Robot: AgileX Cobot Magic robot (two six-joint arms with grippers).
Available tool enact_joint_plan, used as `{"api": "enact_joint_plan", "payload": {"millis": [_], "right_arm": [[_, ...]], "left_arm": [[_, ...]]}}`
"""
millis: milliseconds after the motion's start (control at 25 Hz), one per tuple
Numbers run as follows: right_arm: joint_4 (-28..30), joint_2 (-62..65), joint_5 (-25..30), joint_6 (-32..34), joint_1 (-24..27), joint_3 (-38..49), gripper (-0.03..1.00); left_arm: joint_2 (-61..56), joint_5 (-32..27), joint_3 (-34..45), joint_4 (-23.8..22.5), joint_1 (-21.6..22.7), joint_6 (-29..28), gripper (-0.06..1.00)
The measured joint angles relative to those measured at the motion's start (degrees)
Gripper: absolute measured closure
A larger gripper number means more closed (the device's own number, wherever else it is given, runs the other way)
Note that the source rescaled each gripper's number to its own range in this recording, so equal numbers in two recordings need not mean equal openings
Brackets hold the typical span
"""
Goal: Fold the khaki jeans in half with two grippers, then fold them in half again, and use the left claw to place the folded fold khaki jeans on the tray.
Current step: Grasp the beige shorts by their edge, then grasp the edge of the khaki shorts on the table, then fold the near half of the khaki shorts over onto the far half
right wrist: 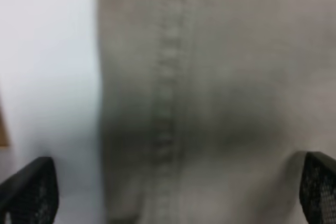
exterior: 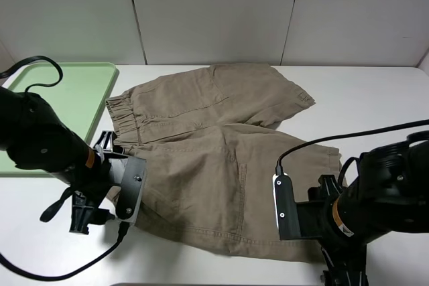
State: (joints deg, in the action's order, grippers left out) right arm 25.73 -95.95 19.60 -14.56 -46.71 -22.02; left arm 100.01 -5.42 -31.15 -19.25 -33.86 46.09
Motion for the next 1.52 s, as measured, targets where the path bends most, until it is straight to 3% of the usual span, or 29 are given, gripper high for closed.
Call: {"api": "enact_joint_plan", "payload": {"millis": [160, 320, 520, 600, 680, 880, 960, 1240, 1520], "right_arm": [[11.11, 0.11, 0.28, 12.99, -0.18, 0.00, -0.03], [19.66, 0.17, 0.22, 21.97, -0.18, 0.00, -0.03], [22.82, 0.17, -0.08, 24.18, -0.18, 0.00, -0.03], [23.10, 0.17, -0.12, 24.33, -0.18, 0.00, -0.02], [23.05, -0.03, -0.68, 24.59, -0.18, 0.06, 0.17], [21.98, -1.35, -1.97, 25.17, -0.18, 0.43, 0.78], [21.98, -1.57, -2.10, 25.28, -0.18, 0.48, 0.96], [22.88, -0.90, -2.36, 25.34, -0.18, 0.69, 0.97], [22.89, 8.21, -1.73, 24.74, 0.29, 1.71, 0.97]], "left_arm": [[0.10, 0.39, 0.00, 0.44, 0.00, -0.02, 0.12], [0.10, 0.50, 0.00, 1.01, 0.00, -0.02, 0.12], [0.10, 0.50, 0.00, 1.14, 0.00, -0.02, 0.12], [0.10, 0.29, -0.06, 1.28, 0.00, -0.02, 0.17], [0.21, -0.01, -0.06, 1.64, 0.00, -0.02, 0.30], [0.79, 0.23, -0.06, 1.57, 0.00, -0.02, 0.84], [0.79, 0.40, -0.18, 1.45, 0.00, -0.02, 0.90], [-0.50, -0.69, -0.04, 2.61, -0.54, -1.71, 0.90], [-7.33, -4.40, 0.19, 2.78, -4.71, -1.92, 0.90]]}}
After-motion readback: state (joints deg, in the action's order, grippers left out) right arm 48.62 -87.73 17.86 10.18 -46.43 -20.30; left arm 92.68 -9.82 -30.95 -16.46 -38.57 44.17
